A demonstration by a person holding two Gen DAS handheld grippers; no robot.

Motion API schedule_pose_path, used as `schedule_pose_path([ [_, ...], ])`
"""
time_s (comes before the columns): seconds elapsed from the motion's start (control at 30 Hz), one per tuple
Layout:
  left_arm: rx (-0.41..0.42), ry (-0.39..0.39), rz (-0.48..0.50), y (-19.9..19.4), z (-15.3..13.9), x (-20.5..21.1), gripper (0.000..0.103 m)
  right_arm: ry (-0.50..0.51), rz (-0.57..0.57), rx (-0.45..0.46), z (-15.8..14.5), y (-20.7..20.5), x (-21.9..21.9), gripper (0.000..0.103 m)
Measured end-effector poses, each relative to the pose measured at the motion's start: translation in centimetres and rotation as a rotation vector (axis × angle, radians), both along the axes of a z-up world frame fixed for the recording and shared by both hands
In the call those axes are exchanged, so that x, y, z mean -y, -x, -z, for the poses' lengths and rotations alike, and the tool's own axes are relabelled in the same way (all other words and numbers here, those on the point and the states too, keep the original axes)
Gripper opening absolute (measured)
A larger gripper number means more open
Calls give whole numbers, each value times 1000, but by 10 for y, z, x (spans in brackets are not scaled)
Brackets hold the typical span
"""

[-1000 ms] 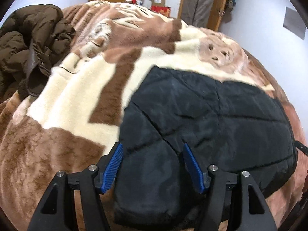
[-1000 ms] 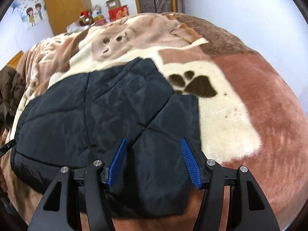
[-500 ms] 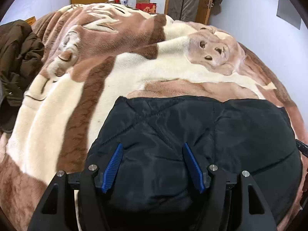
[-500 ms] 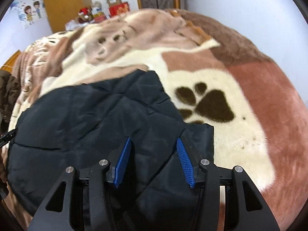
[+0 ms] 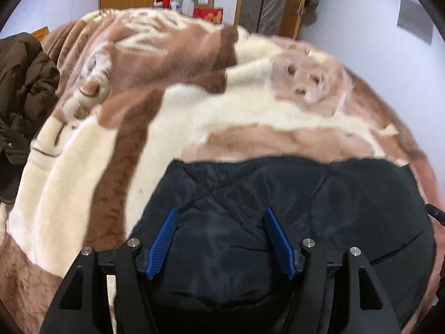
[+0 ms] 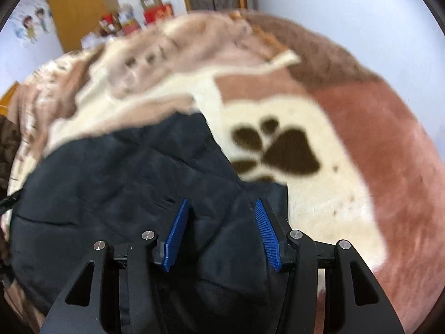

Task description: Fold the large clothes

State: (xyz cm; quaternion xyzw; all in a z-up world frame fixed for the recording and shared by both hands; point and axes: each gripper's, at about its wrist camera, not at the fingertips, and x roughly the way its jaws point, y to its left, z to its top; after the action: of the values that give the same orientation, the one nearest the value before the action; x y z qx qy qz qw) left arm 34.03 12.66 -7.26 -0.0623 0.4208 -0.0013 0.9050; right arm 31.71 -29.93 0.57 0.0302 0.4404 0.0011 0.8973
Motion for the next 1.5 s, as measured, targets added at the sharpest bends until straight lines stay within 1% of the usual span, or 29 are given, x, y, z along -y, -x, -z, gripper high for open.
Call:
schedule_pose_path([
  [0.1,5,5,-37,-9,-6,-13,68,-26,-50,27,-14,-15,-14,51],
  [0.2,-48,36,-71,-29,6,-24,68,-33,-80,3,-10,-43,-31,50],
  [0.3,-86,31,-73,-44,20,-19,68,-9,-95,-53,7,-69,-42,50],
  [0.37,-93,22,-63,-53,26,-14,68,23,-64,-152,36,-86,-38,50],
  [0.4,-95,18,-55,-56,29,-12,68,26,-47,-182,48,-88,-33,50],
  [0.43,-101,18,-49,-59,34,-9,68,6,-29,-193,58,-88,-26,50],
  [0.5,-107,24,-40,-64,40,-6,68,-51,10,-179,68,-83,-13,51],
  [0.53,-108,22,-35,-66,43,-4,68,-51,8,-170,71,-80,-12,51],
  [0.67,-101,18,-31,-71,53,1,68,-5,14,-144,79,-73,-17,51],
  [0.77,-105,25,-36,-73,58,0,68,14,19,-152,82,-79,-16,52],
  [0.83,-112,15,-37,-72,52,-1,68,29,17,-158,73,-80,-21,52],
  [0.87,-109,7,-38,-69,47,-2,67,39,25,-155,63,-78,-22,52],
  [0.97,-54,24,-43,-55,22,-7,66,29,20,-84,30,-65,-32,52],
  [1.03,-10,40,-43,-45,2,-8,66,-11,-27,-12,2,-49,-48,52],
  [1.1,47,59,-23,-35,-20,0,66,-39,-91,35,-14,-36,-69,52],
  [1.17,86,95,33,-27,-35,20,66,-58,-160,38,-16,-27,-93,52],
  [1.2,94,108,68,-23,-38,32,66,-61,-193,20,-9,-24,-106,52],
  [1.23,92,109,113,-21,-37,47,66,-48,-204,1,-1,-26,-115,52],
  [1.27,82,94,158,-20,-33,63,66,-12,-207,-46,16,-29,-122,52],
  [1.3,63,73,194,-21,-24,78,66,4,-206,-73,28,-32,-123,52],
  [1.33,15,60,220,-25,-8,91,67,5,-204,-72,40,-33,-120,52],
  [1.37,-30,59,223,-29,7,98,67,0,-195,-64,45,-35,-117,52],
  [1.4,-37,49,216,-30,19,102,67,-13,-183,-62,50,-36,-113,52],
  [1.43,-24,41,211,-32,26,102,68,-22,-180,-63,53,-38,-110,52],
  [1.5,-33,58,201,-35,28,100,68,-21,-188,-66,55,-43,-108,52],
])
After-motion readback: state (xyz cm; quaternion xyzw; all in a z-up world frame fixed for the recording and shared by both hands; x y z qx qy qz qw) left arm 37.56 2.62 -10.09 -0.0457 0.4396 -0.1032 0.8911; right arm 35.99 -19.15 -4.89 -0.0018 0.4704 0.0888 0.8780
